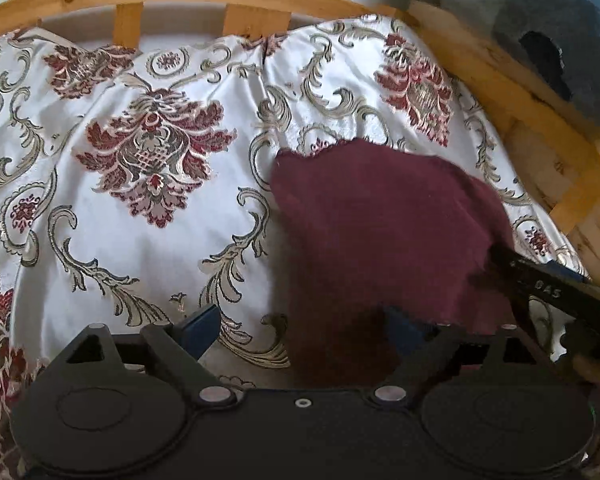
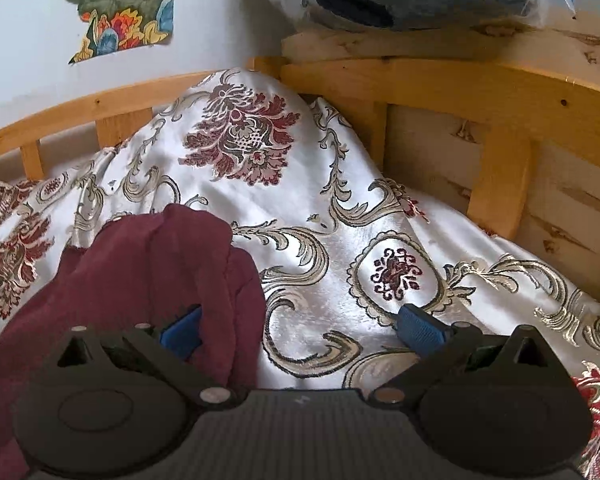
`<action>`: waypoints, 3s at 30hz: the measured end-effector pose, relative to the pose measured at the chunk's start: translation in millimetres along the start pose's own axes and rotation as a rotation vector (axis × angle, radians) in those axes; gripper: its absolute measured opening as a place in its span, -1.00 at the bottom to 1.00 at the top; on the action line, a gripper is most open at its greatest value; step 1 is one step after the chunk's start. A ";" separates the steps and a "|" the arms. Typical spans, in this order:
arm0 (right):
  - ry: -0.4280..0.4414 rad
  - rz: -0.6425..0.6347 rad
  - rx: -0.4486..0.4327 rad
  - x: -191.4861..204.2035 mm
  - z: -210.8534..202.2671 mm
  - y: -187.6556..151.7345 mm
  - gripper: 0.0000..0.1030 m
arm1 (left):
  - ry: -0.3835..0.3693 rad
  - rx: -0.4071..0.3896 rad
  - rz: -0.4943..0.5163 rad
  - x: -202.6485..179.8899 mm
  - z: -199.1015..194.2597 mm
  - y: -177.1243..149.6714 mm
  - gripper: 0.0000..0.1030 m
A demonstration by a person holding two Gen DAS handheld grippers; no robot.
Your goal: Fold small clothes
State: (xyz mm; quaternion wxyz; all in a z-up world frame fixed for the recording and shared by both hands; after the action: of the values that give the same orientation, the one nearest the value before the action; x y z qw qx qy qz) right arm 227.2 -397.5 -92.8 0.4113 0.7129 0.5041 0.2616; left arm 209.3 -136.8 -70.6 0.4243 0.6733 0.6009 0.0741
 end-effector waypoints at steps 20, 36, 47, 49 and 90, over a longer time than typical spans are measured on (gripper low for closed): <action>0.016 0.020 0.013 -2.0 0.6 -1.3 0.99 | -0.134 0.167 -0.188 3.1 32.1 -41.8 0.99; 0.231 0.151 -0.138 15.2 -7.4 24.4 0.99 | -0.131 0.163 -0.197 5.7 31.9 -45.8 0.99; 0.164 -0.157 -0.265 58.9 -21.8 18.9 -0.48 | -0.120 0.163 -0.198 5.7 31.2 -47.0 0.99; 0.147 -0.303 -0.342 78.1 -36.1 12.9 -0.55 | -0.119 0.164 -0.193 5.3 31.1 -47.1 0.99; 0.388 0.328 0.054 4.1 30.7 15.2 0.62 | -0.125 0.170 -0.196 7.0 31.0 -47.4 0.99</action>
State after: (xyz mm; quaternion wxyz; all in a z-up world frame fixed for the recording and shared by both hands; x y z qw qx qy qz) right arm 260.5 -405.9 -96.2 0.2396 0.7325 0.4579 0.4430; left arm 194.7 -149.5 -124.2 0.4076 0.6481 0.6403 -0.0612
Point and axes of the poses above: each gripper's, at about its wrist camera, not at the fingertips, and z roughly the way its jaws point, x to its left, y to its top, the point moved 6 cm from there along z, roughly the way its jaws point, and after that the axes turned 14 degrees about -y, right-handed, at the moved point
